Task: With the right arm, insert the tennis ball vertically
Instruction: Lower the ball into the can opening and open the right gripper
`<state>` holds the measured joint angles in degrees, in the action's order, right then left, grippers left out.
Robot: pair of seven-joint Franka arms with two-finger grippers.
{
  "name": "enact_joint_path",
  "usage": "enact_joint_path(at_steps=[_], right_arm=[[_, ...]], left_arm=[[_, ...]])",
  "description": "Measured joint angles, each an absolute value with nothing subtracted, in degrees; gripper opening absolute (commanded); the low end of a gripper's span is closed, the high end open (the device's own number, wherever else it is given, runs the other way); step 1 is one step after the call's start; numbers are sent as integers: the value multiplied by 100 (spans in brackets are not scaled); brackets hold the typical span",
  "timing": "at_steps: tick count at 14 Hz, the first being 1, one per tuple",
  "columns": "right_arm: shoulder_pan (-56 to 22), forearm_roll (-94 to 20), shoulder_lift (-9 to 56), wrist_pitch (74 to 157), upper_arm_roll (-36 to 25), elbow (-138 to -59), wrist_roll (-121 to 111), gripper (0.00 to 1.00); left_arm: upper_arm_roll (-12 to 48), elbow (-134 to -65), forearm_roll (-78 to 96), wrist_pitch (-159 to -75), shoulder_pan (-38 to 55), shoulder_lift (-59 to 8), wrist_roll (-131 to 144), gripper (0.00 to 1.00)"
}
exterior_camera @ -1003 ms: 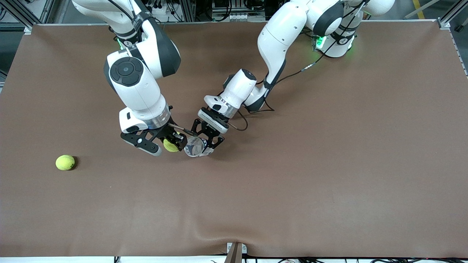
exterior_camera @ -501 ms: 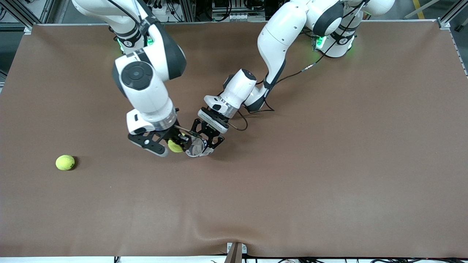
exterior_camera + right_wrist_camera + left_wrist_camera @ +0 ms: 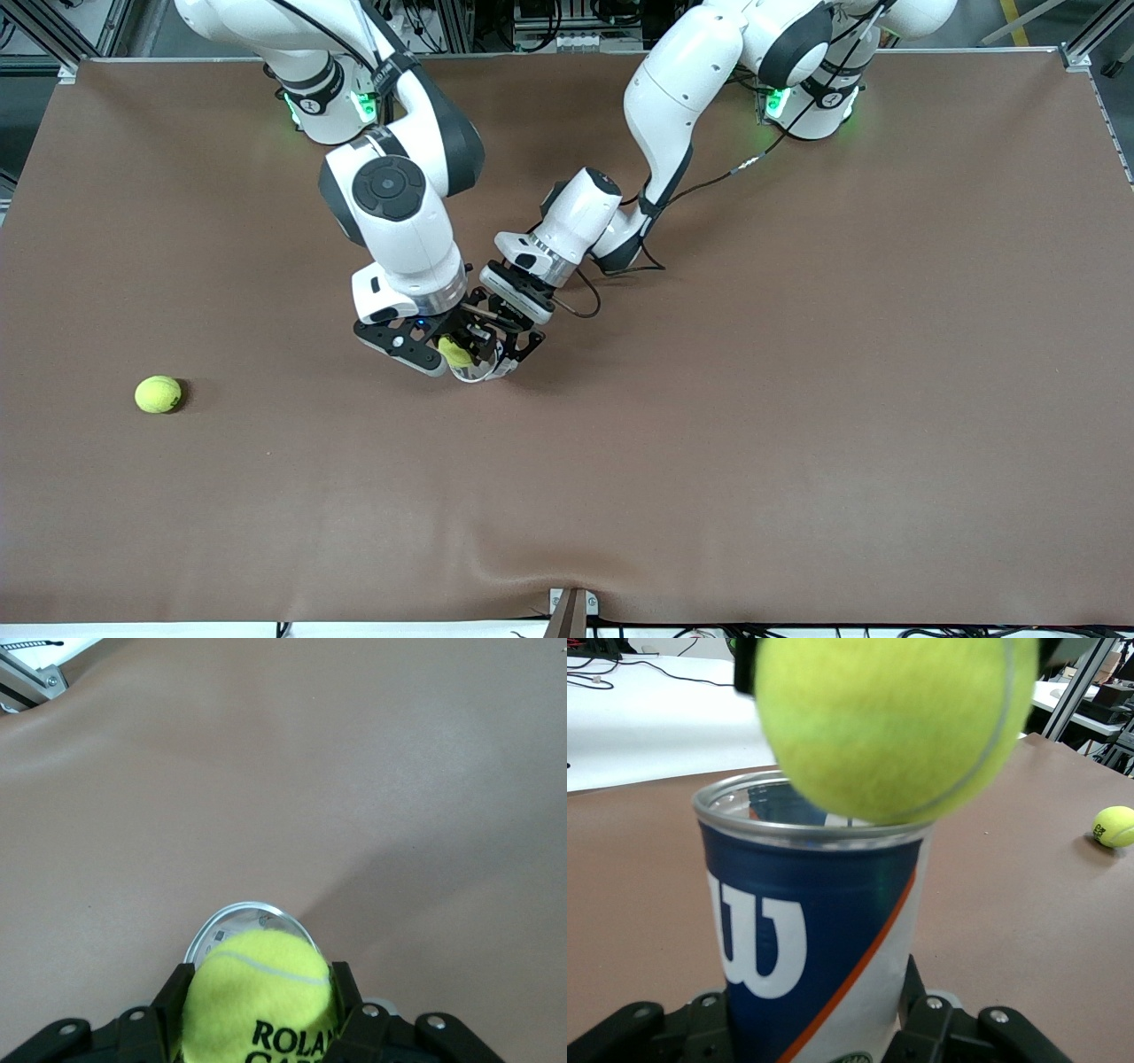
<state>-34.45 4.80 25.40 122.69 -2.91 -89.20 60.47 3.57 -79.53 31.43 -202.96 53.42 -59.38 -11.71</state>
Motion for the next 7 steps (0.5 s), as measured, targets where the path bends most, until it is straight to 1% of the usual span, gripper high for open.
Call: enact_joint_path(at_steps=[7], right_arm=[[-3447,496,2660,12408,-304,-8902,6047,0]], left_arm=[[353,-7952,3143,-20297,5342,-5957,-1171,68]])
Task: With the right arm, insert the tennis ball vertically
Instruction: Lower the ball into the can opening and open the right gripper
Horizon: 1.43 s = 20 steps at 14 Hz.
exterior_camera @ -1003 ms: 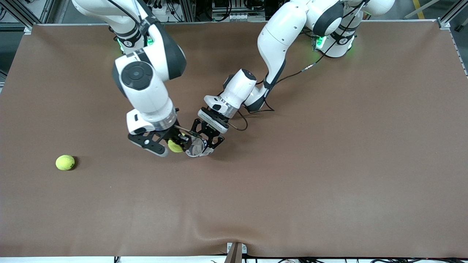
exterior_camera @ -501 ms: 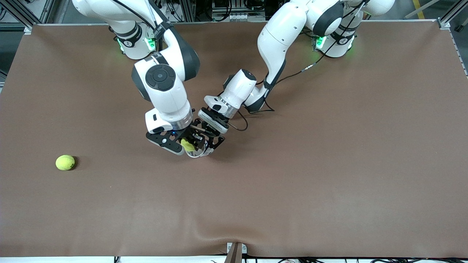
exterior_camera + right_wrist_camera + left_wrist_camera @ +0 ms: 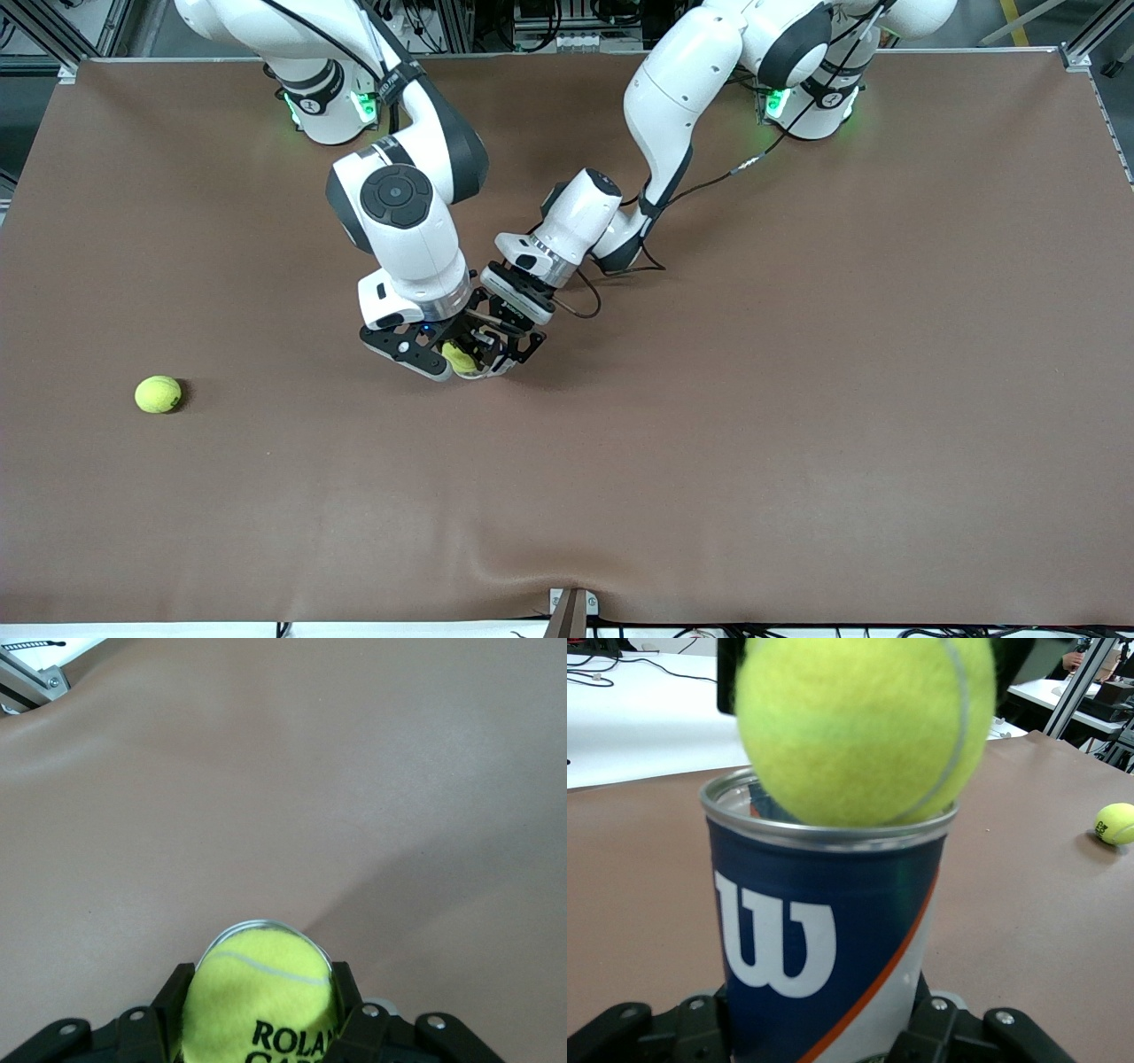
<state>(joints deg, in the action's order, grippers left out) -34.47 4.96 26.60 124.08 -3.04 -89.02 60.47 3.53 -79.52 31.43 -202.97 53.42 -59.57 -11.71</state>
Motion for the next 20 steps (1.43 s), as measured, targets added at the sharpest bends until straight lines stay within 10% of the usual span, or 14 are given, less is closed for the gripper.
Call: enact_joint_path(at_steps=[7,8,9,20], right_arm=[[-3453,576,2736,12456,-302,-8895,6118,2],[-3454,581,2736,12456,-302,-8895,6123,39],[-3455,583,2736,12456,-302,-8895,6127,99],[-3455,587,2737,12466,-331,-8871,6423,100]], left_arm=[[349,-7948,3144,-20300,5341,-5964,-1171,70],[349,-7948,3144,-20300,5341,-5964,-1171,70],[349,-7948,3144,-20300,5341,-5964,-1171,73],[346,-7947,3144,-20301,5342,-5968,-1171,74]])
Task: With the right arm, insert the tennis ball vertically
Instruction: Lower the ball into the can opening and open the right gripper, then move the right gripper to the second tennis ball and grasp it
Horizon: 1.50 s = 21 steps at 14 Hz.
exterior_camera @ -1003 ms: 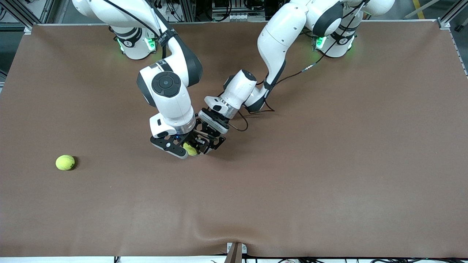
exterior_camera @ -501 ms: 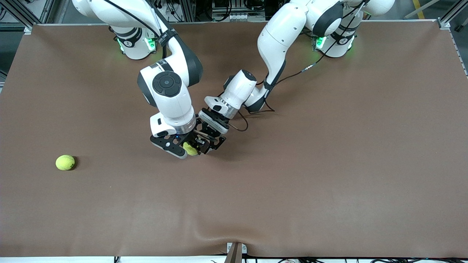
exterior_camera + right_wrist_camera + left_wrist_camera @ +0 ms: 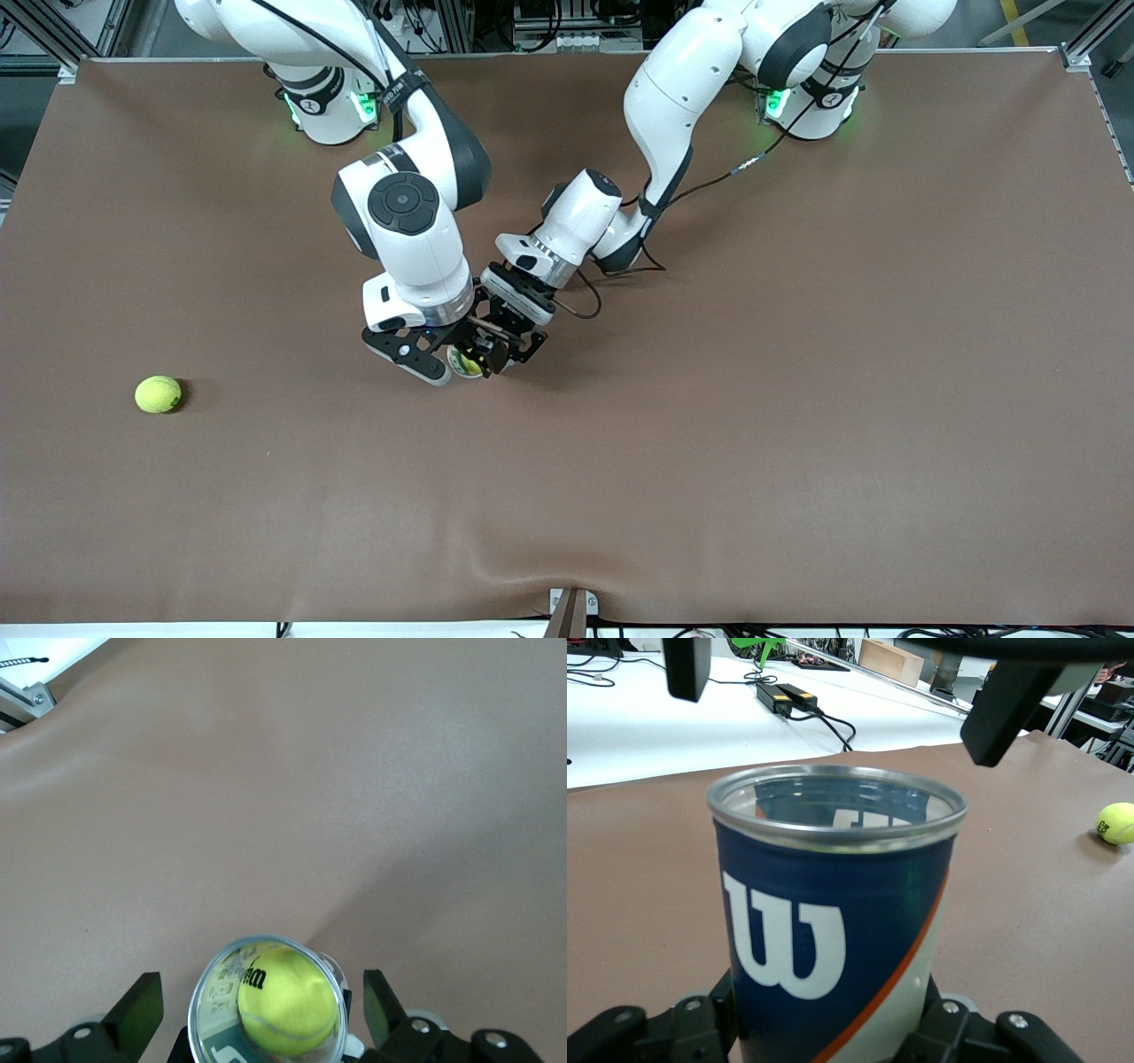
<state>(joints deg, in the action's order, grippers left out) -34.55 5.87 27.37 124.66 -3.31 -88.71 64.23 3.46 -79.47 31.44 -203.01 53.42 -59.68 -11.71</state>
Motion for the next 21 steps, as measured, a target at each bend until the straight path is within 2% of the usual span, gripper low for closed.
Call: enact_joint_path(at_steps=[3,5,8,11,13,17,19,21], right_arm=[[-3391,610,2700,12340,-385,-8808,6034,100],[-3133,635,2562,11880,-439,-8765,5040,100],[-2323,646,2291,11607,-482,-8834,3105,100],[-1444,647,2069,11679,-501,-9238,1450,100],[-901,647,1967,12203,-504,-9712,429,100],[1,647,1829,14305,-500,-11391,-813,100],[254,649,1830,14768,-496,-11896,-1142,100],[585,649,1828,14809,-493,-11969,-1677,100]], left_arm=[[346,-7946,3144,-20301,5342,-5968,-1171,74],[346,-7946,3144,-20301,5342,-5969,-1171,74],[346,-7945,3144,-20302,5343,-5970,-1171,74],[346,-7938,3144,-20302,5350,-5972,-1171,74],[347,-7934,3144,-20302,5365,-5972,-1171,77],[348,-7927,3144,-20301,5380,-5972,-1171,77],[348,-7926,3144,-20301,5386,-5972,-1171,77],[348,-7926,3144,-20301,5389,-5972,-1171,77]])
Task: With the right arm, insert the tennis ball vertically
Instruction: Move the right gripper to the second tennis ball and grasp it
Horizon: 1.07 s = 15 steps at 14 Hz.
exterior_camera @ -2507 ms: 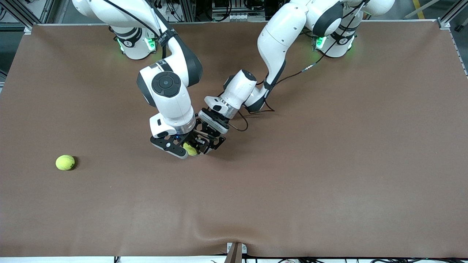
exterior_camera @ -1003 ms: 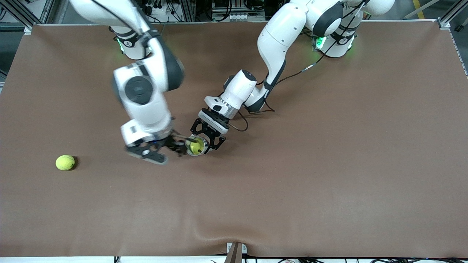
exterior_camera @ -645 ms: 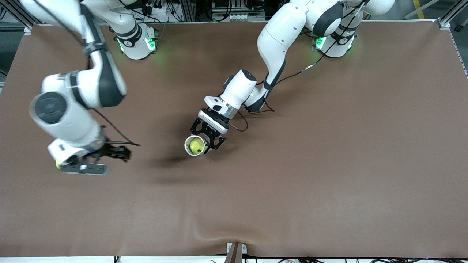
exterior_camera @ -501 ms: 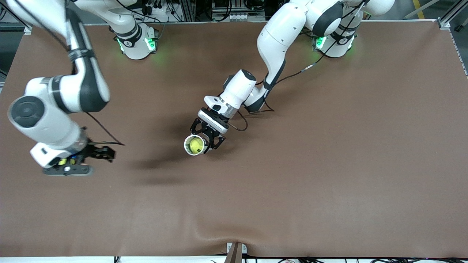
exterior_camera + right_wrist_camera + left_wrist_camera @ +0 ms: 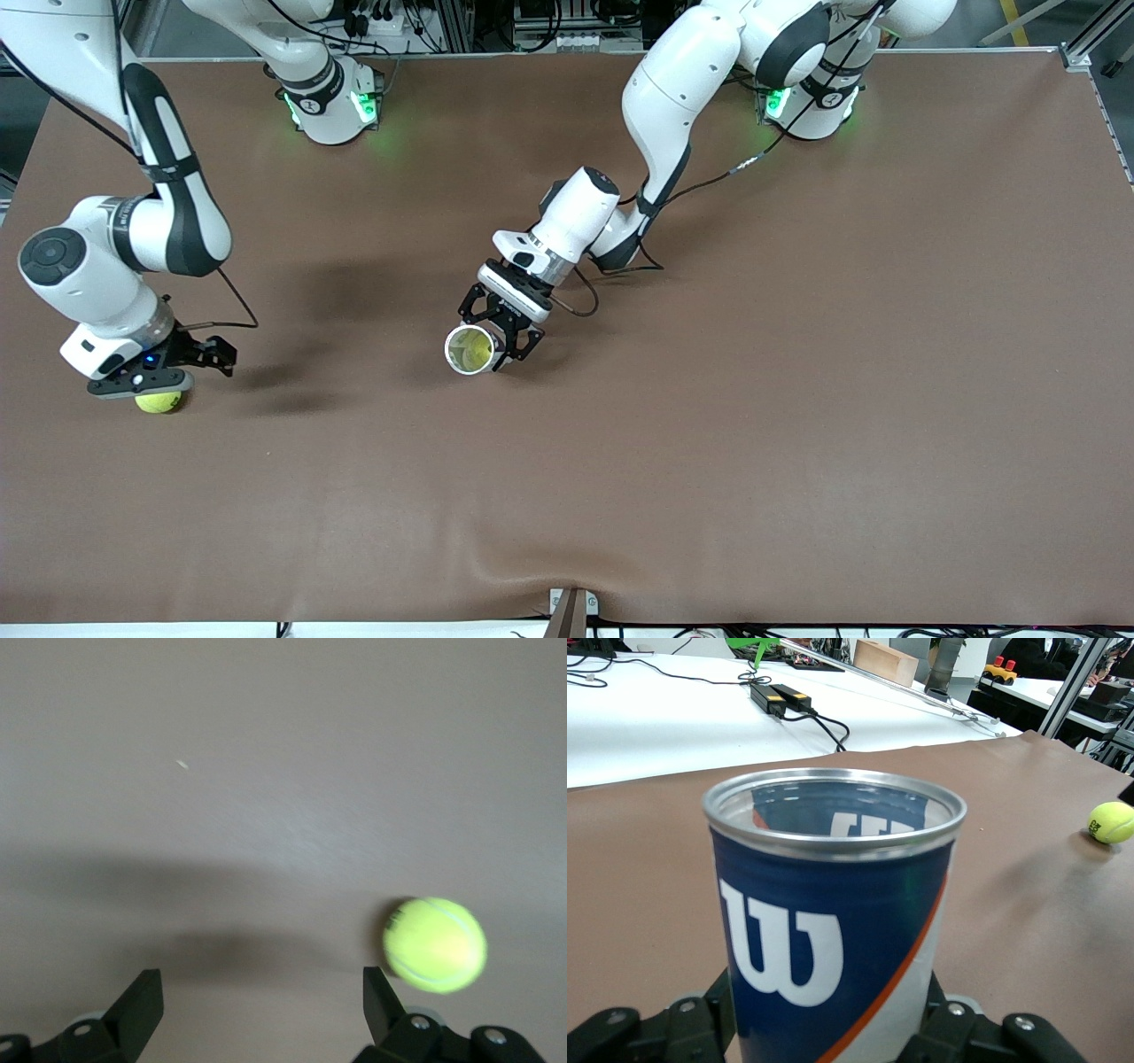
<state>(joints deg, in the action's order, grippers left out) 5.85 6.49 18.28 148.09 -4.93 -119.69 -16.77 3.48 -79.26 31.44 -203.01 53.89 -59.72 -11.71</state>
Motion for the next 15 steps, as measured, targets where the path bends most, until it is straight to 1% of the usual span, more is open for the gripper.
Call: enact_joint_path(at_steps=[1,2,3,4,6,9,12,15], right_arm=[[797,649,1828,14812,-493,-11953,-1940,100],[1028,648,1833,14817,-491,-11928,-2179,100],[1249,648,1853,14821,-489,-11884,-2378,100],[1438,648,1900,14823,-485,-11815,-2554,100],[1692,645,2109,14832,-472,-11625,-2752,100],[1763,371,2487,15019,-414,-11446,-2769,100],[1761,-58,2782,15122,-267,-11285,-2899,100],[1764,-132,3052,15303,-254,-11069,-2995,100]], left_arm=[[348,-7925,3144,-20301,5389,-5972,-1171,78],[347,-7924,3144,-20301,5390,-5972,-1171,81],[347,-7921,3144,-20301,5390,-5972,-1171,81],[347,-7920,3144,-20301,5390,-5972,-1171,84],[347,-7919,3144,-20301,5391,-5972,-1171,86],[345,-7919,3144,-20302,5391,-5972,-1171,91],[344,-7922,3144,-20301,5392,-5972,-1172,92],[344,-7930,3144,-20301,5392,-5972,-1172,92]])
